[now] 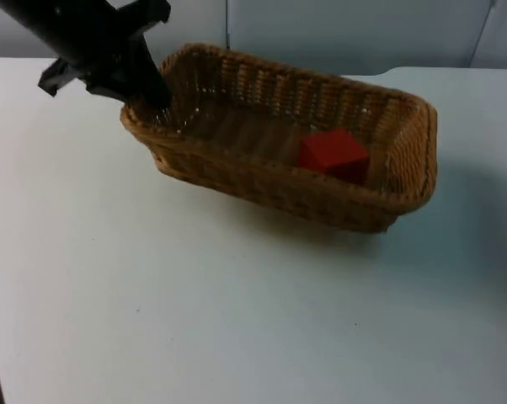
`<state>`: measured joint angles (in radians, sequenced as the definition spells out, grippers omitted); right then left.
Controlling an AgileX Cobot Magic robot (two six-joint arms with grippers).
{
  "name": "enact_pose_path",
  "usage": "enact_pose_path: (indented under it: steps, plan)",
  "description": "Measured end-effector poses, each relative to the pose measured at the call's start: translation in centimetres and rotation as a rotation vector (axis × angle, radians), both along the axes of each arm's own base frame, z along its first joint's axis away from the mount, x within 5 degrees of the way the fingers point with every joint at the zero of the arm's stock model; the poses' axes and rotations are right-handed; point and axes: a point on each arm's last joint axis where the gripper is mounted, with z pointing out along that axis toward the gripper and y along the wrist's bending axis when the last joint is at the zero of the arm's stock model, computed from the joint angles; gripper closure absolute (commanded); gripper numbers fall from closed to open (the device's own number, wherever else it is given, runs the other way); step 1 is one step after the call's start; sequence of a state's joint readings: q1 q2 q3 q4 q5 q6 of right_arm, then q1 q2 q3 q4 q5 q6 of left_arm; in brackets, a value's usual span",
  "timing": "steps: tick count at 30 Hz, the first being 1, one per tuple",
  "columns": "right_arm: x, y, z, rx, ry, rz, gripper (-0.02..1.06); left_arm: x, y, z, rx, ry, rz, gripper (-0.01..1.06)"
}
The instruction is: Pick up the basket with the left hand and place the cube into the basket with the right hand.
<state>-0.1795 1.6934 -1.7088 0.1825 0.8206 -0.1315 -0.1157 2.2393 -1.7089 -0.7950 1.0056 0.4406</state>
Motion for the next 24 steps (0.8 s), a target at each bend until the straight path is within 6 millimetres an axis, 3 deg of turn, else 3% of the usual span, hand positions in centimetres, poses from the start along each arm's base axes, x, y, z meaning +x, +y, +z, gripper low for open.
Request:
enact_pose_path:
  steps: [4, 6, 8, 9, 12, 14, 19, 24]
  plan:
    - [0.0, 0.0, 0.0, -0.001, -0.004, -0.001, 1.04, -0.1, -0.6, -1.6, 0.006, 0.019, -0.035, 1.05]
    - [0.0, 0.0, 0.0, -0.006, -0.005, 0.004, 1.04, -0.1, -0.6, -2.0, 0.008, 0.021, -0.052, 0.99]
    - [0.0, 0.0, 0.0, -0.010, -0.006, 0.006, 1.04, -0.1, -0.6, -2.1, 0.016, 0.022, -0.063, 0.81]
    - [0.0, 0.0, 0.1, -0.012, -0.008, 0.007, 1.04, -0.2, -0.5, -2.2, 0.028, 0.018, -0.075, 0.81]
    - [0.1, 0.0, 0.1, -0.015, -0.016, 0.009, 1.04, -0.3, -0.4, -2.3, 0.049, 0.023, -0.091, 0.50]
    - [0.1, 0.0, 0.1, -0.011, -0.021, 0.009, 1.04, -0.3, -0.3, -2.4, 0.057, 0.024, -0.096, 0.36]
    - [0.3, 0.1, 0.3, 0.003, -0.046, 0.008, 1.04, -0.4, -0.2, -2.4, 0.076, 0.025, -0.107, 0.36]
    - [0.5, 0.0, 0.6, -0.002, -0.082, 0.002, 1.04, 1.2, 0.5, 0.1, 0.192, -0.054, -0.117, 0.41]
